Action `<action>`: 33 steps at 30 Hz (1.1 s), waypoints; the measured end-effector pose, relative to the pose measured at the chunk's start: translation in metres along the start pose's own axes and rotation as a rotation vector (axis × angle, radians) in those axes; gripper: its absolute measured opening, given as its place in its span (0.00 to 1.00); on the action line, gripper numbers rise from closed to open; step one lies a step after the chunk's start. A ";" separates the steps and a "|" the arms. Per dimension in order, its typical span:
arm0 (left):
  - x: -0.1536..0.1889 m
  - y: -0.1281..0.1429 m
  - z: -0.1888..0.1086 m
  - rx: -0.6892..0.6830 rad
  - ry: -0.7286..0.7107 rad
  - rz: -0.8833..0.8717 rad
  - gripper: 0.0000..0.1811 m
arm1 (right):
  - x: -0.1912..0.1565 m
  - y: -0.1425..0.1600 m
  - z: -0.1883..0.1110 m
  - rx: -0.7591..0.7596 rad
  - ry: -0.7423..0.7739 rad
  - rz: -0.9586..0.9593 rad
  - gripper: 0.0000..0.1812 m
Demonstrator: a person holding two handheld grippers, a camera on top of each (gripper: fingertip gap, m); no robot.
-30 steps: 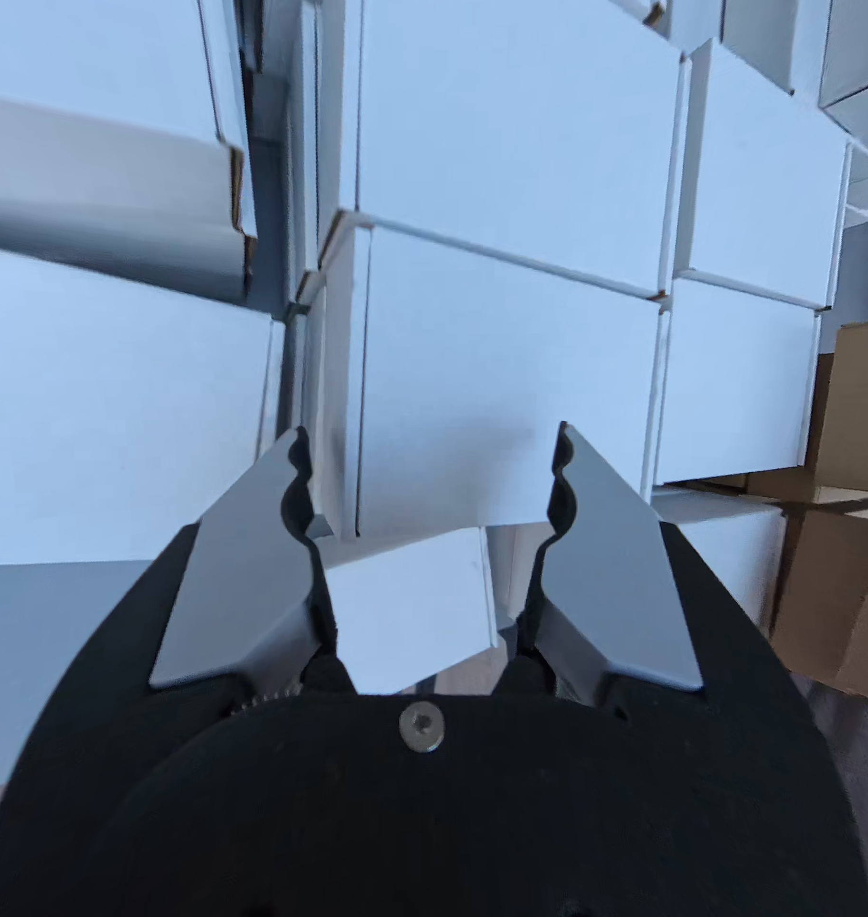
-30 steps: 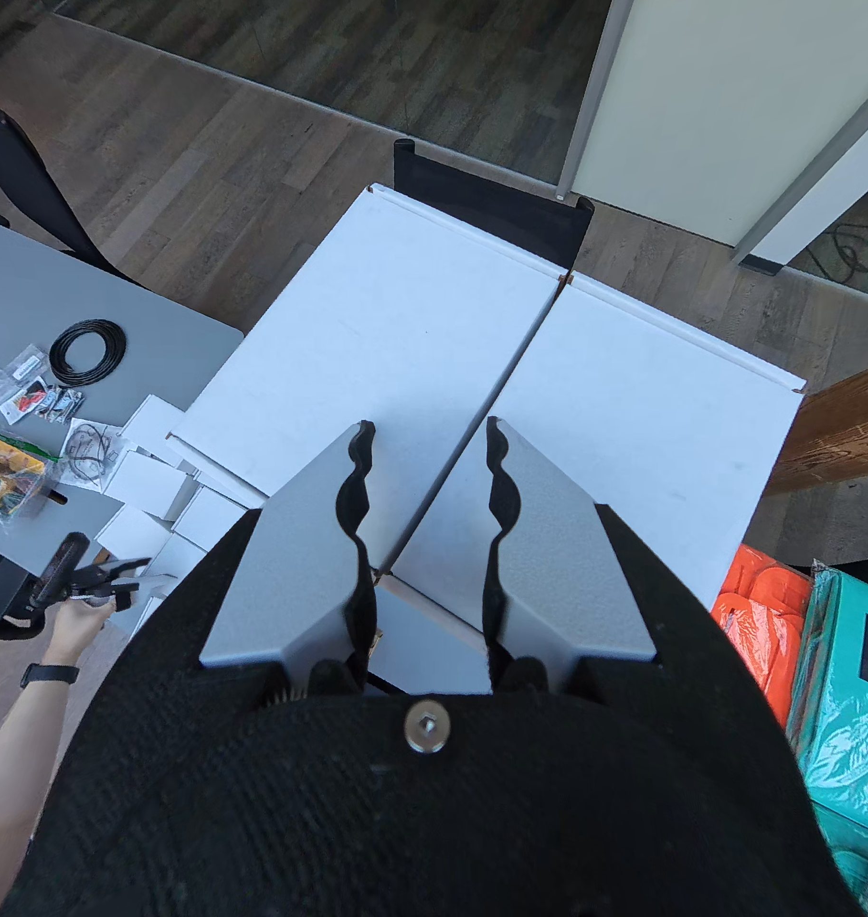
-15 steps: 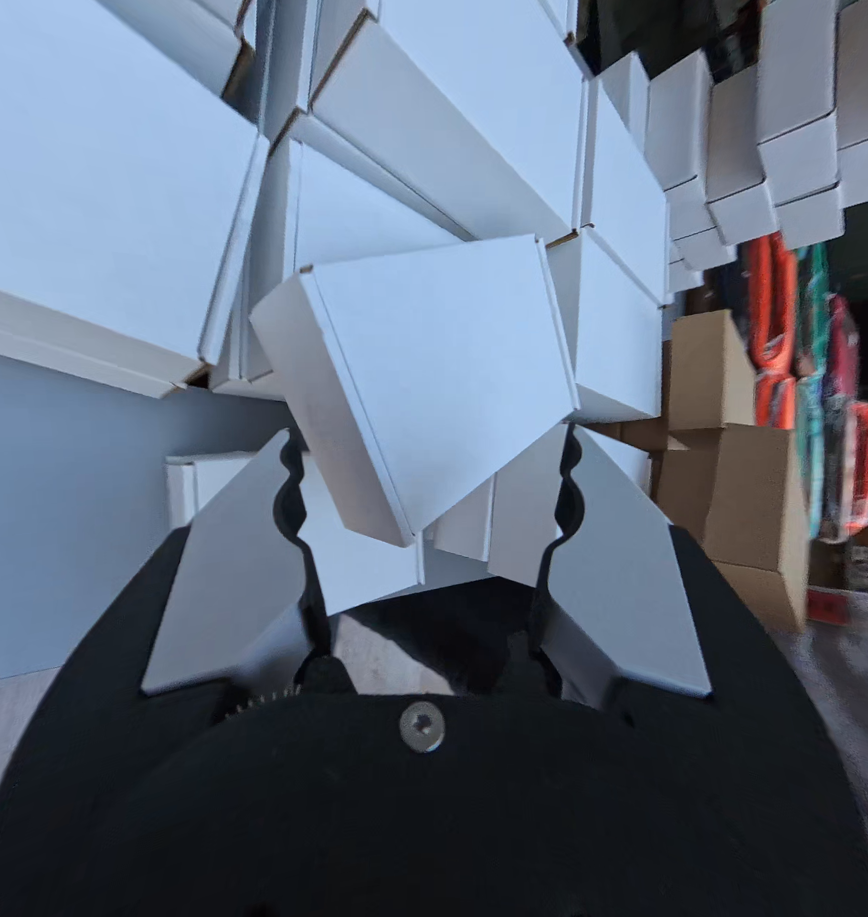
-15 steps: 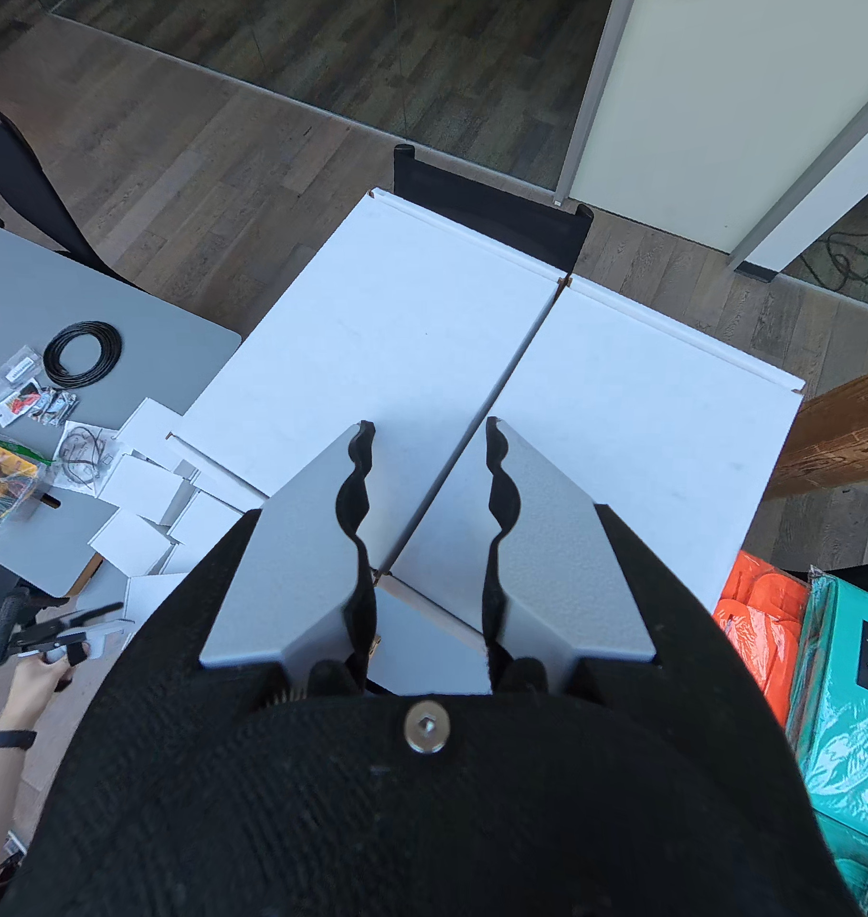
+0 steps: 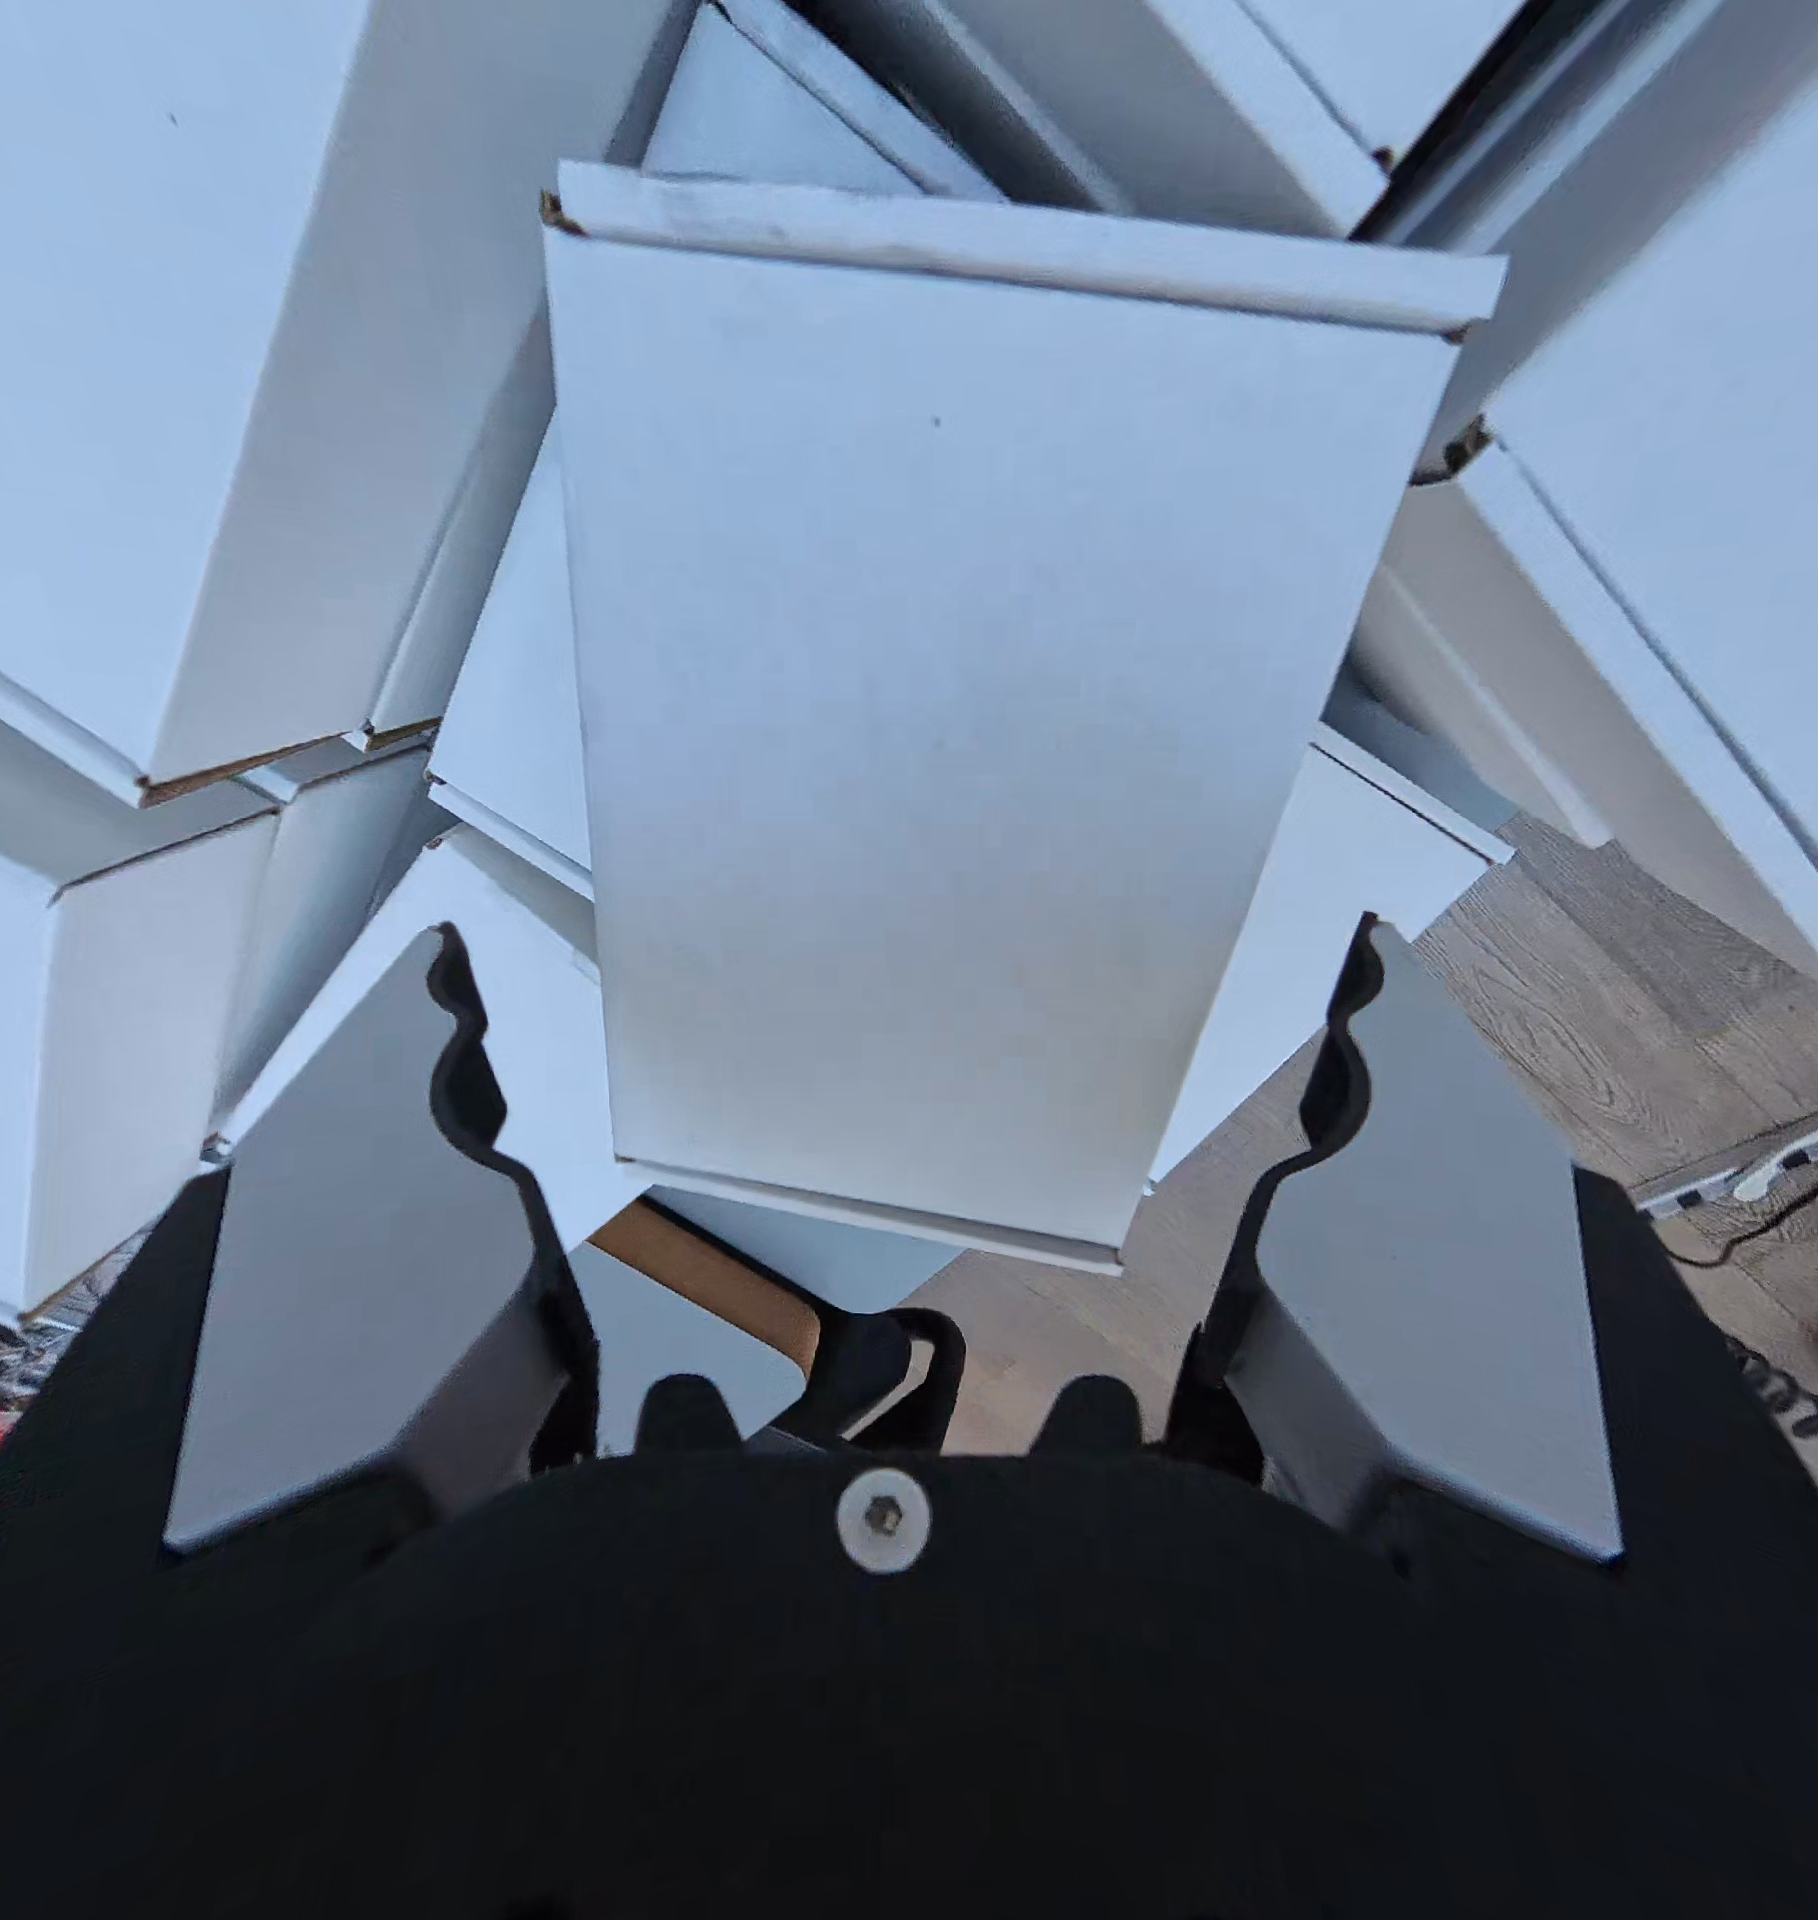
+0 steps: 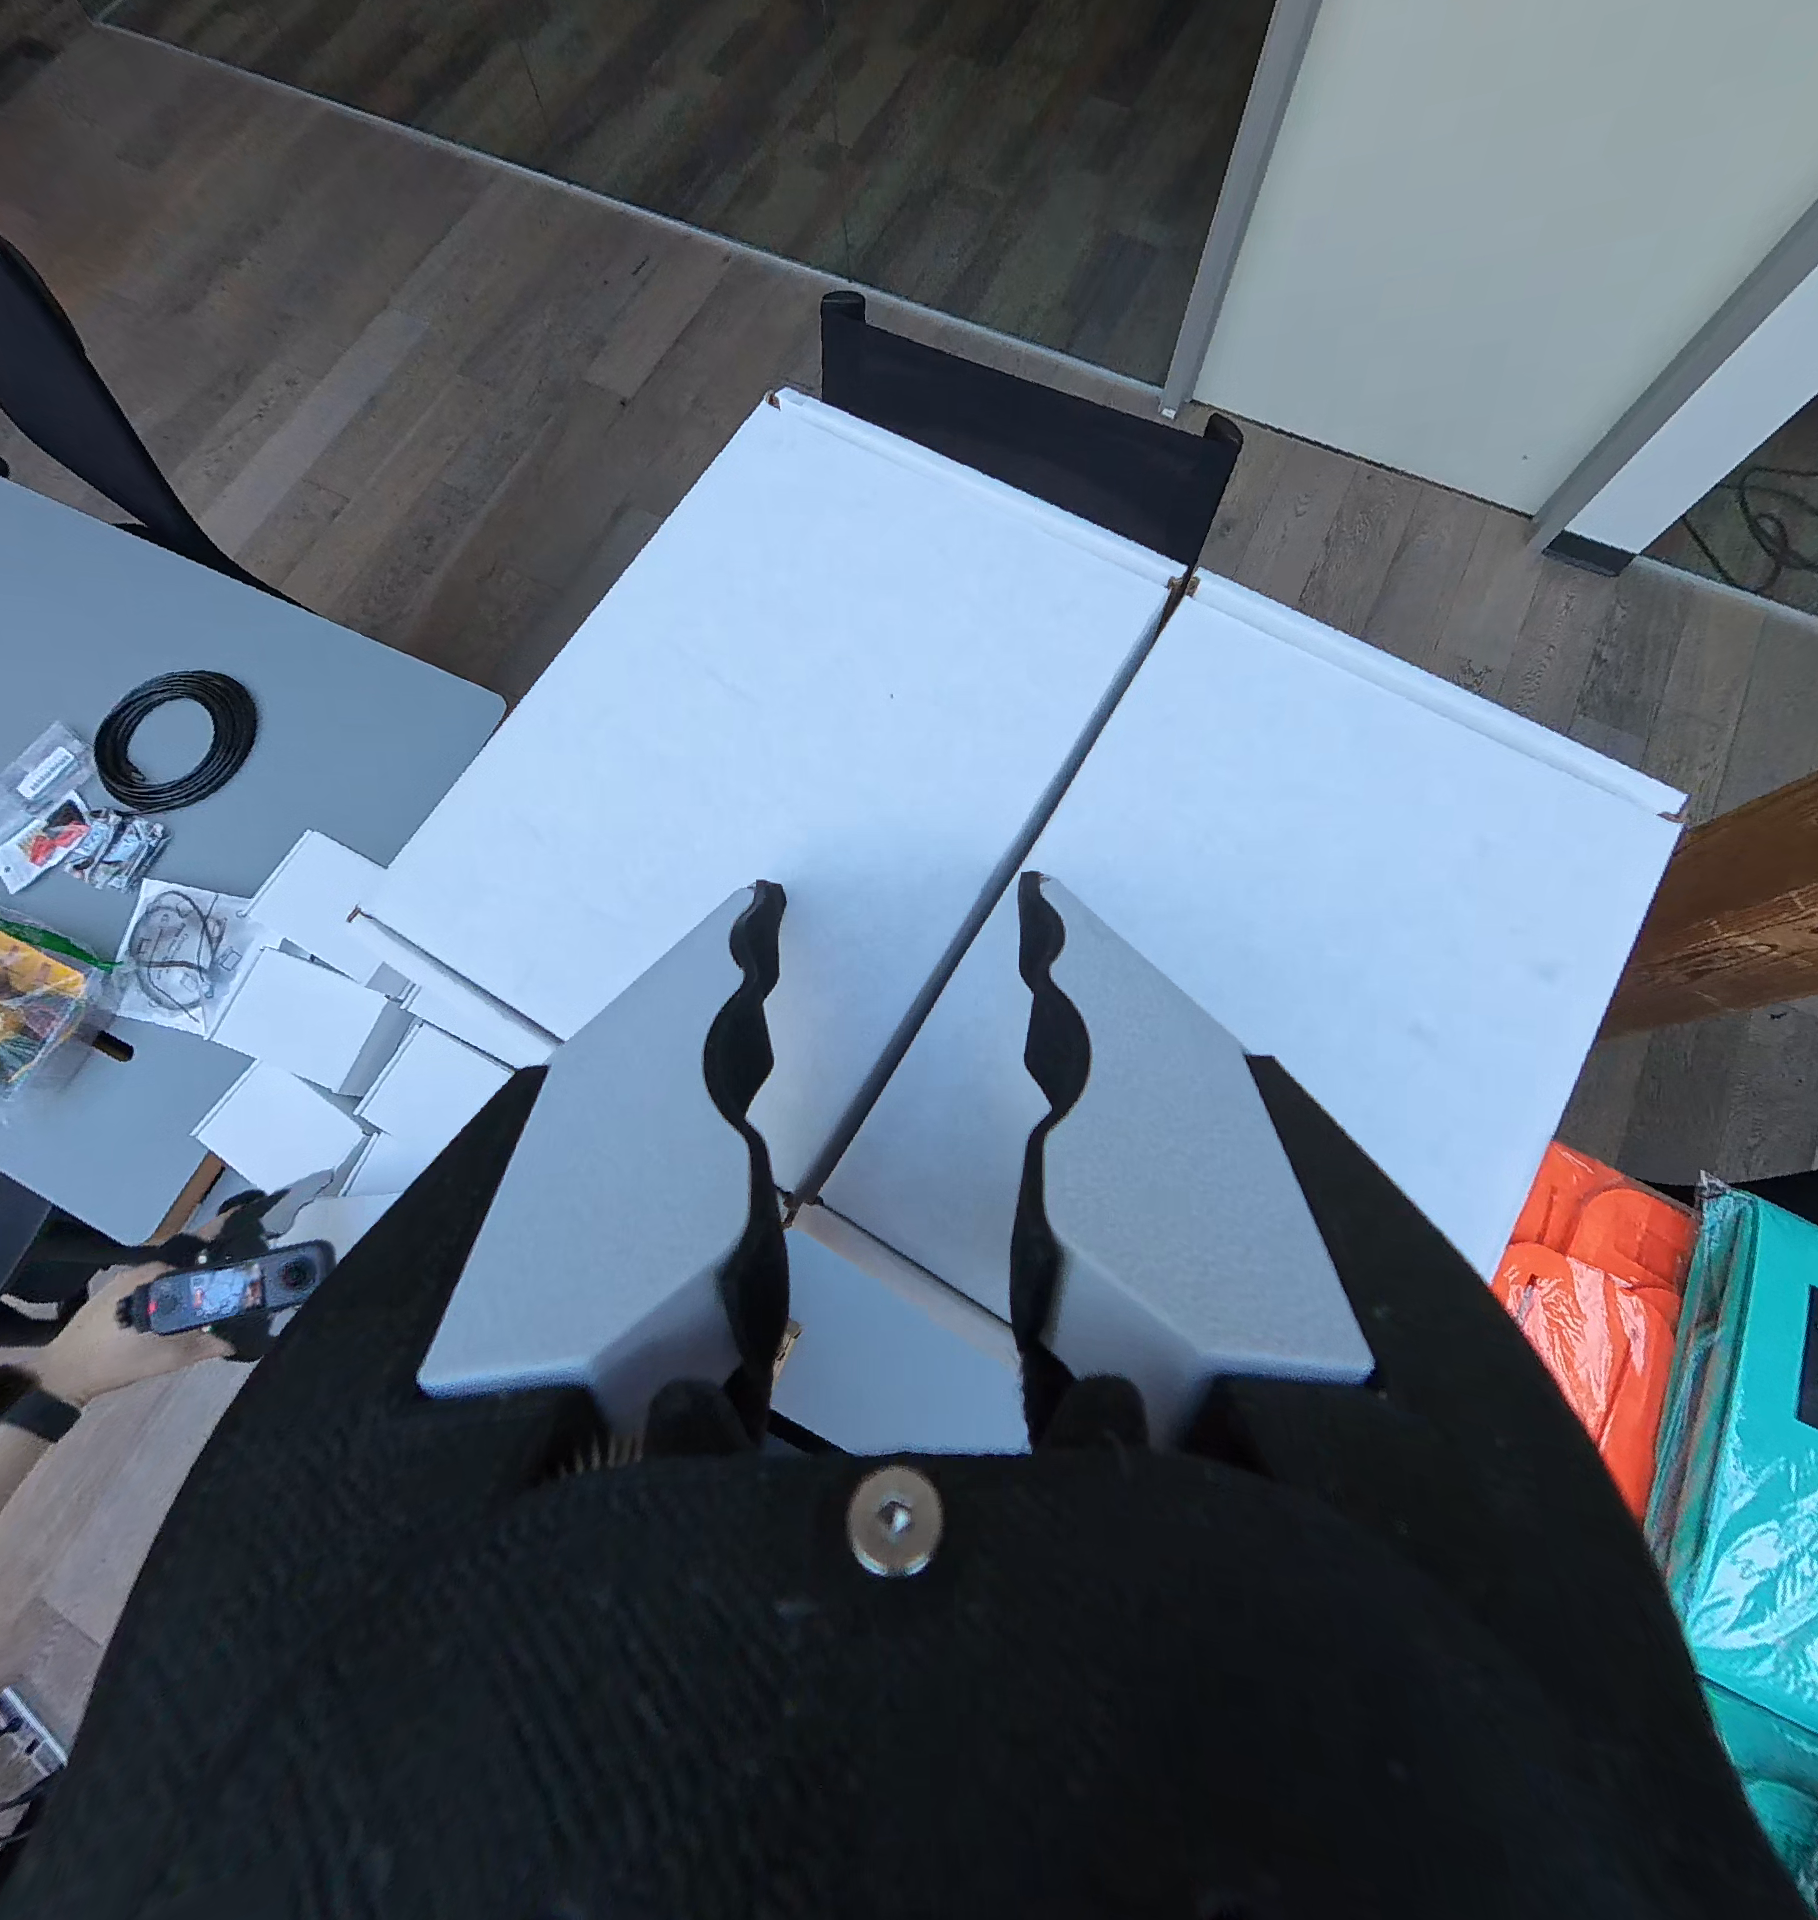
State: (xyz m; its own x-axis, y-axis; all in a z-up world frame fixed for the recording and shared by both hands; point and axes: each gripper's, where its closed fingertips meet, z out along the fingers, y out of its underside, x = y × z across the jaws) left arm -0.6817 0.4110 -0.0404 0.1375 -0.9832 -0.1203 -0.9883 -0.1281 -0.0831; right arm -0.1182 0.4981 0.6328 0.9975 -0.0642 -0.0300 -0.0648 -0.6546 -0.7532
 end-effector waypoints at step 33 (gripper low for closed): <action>-0.080 -0.106 -0.231 0.855 0.539 -0.591 0.72 | 0.007 -0.001 -0.001 0.007 -0.029 0.014 0.24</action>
State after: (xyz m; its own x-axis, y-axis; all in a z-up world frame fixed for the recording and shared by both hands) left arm -0.6035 0.4728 0.2067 0.3118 -0.7544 0.5776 -0.3856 -0.6561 -0.6487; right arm -0.1111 0.4976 0.6335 0.9969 -0.0510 -0.0595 -0.0784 -0.6483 -0.7574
